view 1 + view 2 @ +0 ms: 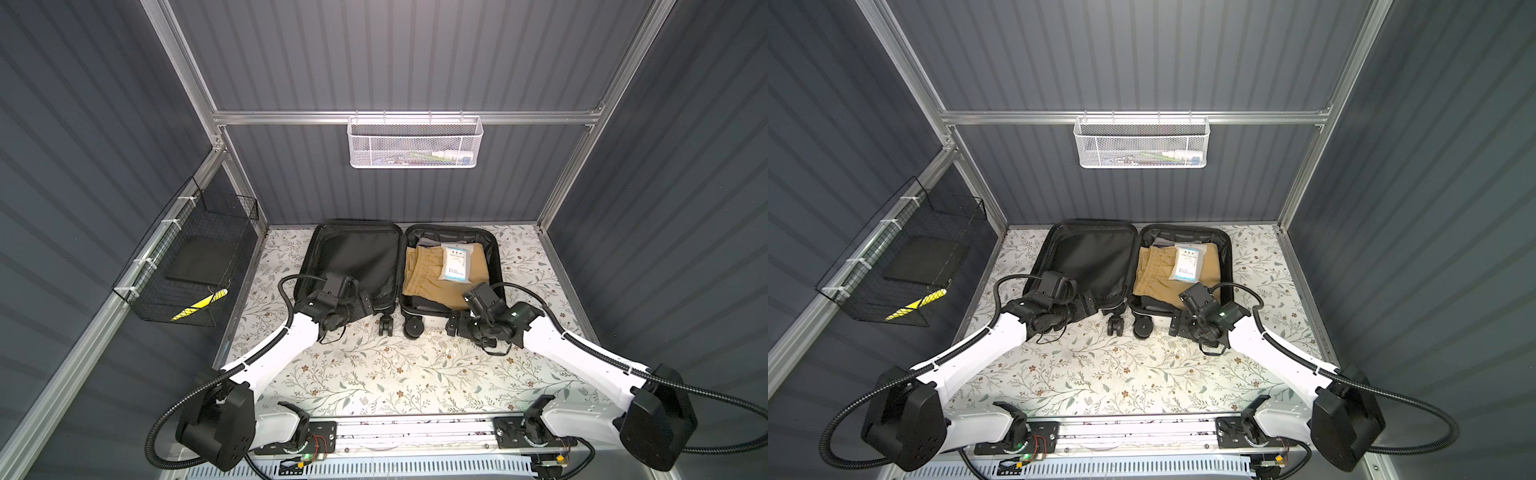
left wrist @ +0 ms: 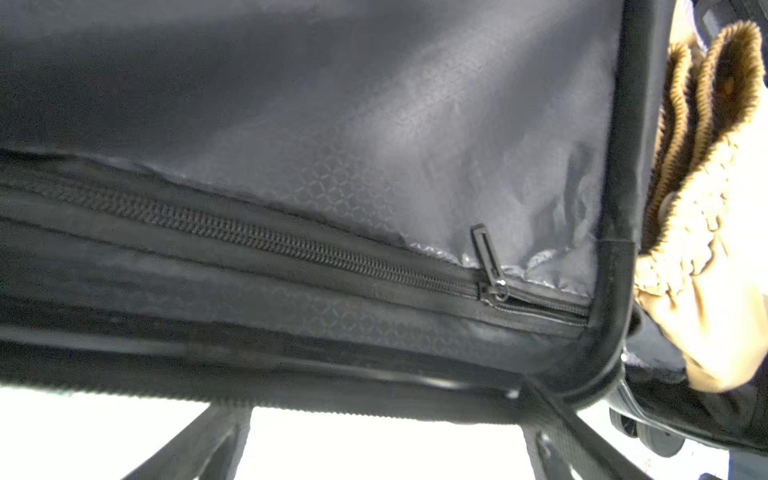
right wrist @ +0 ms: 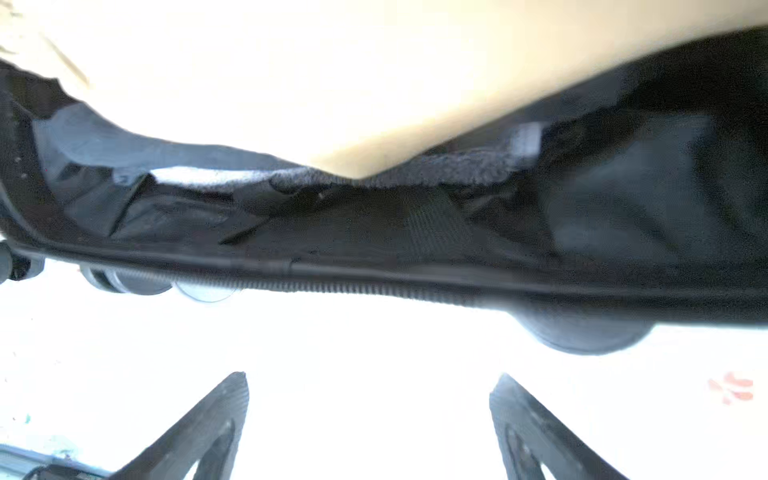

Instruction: Pack the luggage

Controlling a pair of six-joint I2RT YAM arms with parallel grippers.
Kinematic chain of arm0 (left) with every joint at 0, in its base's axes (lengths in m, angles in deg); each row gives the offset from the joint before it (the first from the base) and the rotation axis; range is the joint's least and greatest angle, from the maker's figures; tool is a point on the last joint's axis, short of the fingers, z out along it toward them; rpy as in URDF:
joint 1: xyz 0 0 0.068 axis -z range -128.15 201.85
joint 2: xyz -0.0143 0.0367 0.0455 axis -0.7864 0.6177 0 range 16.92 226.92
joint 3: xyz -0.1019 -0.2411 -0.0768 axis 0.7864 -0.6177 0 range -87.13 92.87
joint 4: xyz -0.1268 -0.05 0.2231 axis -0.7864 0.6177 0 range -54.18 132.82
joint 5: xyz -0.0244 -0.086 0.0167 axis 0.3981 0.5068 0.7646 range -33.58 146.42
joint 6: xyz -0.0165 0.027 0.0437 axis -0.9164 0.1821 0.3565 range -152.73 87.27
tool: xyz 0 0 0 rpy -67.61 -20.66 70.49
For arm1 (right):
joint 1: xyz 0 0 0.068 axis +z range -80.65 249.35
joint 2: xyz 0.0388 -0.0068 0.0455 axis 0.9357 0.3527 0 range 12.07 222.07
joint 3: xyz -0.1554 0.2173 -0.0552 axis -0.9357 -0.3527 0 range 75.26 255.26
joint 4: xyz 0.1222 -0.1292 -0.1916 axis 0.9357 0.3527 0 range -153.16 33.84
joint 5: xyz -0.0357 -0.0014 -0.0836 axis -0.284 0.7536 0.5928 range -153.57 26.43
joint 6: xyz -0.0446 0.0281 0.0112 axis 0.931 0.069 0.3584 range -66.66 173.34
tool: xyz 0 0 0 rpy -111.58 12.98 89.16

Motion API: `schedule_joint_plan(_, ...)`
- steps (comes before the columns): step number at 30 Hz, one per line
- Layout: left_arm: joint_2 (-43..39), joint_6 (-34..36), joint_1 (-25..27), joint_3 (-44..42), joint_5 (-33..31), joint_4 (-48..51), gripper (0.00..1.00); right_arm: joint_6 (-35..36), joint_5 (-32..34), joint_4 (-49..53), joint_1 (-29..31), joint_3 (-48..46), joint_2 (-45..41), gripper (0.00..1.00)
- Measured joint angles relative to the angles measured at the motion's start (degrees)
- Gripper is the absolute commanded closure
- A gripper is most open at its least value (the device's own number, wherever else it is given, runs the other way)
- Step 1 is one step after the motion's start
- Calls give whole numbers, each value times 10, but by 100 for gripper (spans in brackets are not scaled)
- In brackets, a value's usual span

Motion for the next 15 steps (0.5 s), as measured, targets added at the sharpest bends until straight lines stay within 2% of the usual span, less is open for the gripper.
schedule_joint_plan(9, 24, 37, 0, 109, -30, 77, 0, 23, 10, 69, -14, 73, -24, 1)
schedule_joint_plan(15, 61, 56, 0, 166, -78, 131, 0, 64, 18, 126, -62, 159, -38, 1)
